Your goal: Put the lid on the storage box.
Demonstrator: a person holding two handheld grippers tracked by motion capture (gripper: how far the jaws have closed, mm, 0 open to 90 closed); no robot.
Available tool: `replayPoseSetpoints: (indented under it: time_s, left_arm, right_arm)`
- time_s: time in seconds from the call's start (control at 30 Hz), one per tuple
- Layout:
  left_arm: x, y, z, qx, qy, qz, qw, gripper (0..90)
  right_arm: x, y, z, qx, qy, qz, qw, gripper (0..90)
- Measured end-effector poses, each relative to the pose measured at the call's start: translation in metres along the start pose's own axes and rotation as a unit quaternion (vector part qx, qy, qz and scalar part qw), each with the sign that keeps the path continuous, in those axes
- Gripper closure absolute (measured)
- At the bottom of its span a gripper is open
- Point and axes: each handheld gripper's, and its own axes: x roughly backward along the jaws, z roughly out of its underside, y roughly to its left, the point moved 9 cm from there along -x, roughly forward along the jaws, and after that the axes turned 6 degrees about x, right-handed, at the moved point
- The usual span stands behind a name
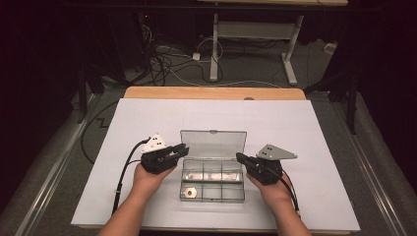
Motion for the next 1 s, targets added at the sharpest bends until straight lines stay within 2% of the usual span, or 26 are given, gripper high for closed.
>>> replayPoseSetpoints:
  time_s: [0.07,0.1,0.17,1.0]
  left_arm:
    - [0.001,-0.002,0.0,-0.002,0.0,0.0,1.0,72.3]
    - [0.0,-0.005,-0.001,0.006,-0.01,-0.001,0.9999,72.1]
    - [0.001,-0.006,-0.001,0.006,-0.011,-0.002,0.9999,72.0]
    - [0.012,-0.015,0.007,-0.005,-0.004,-0.011,0.9999,69.6]
  right_arm:
    - [0.0,0.001,0.0,-0.002,-0.001,0.0,1.0,90.0]
    - [0.001,0.001,0.0,-0.002,0.0,0.001,1.0,90.0]
    - [0.002,0.002,0.0,-0.005,0.001,0.0,1.0,90.0]
    - [0.014,0.01,0.004,-0.008,0.002,-0.009,0.9999,90.0]
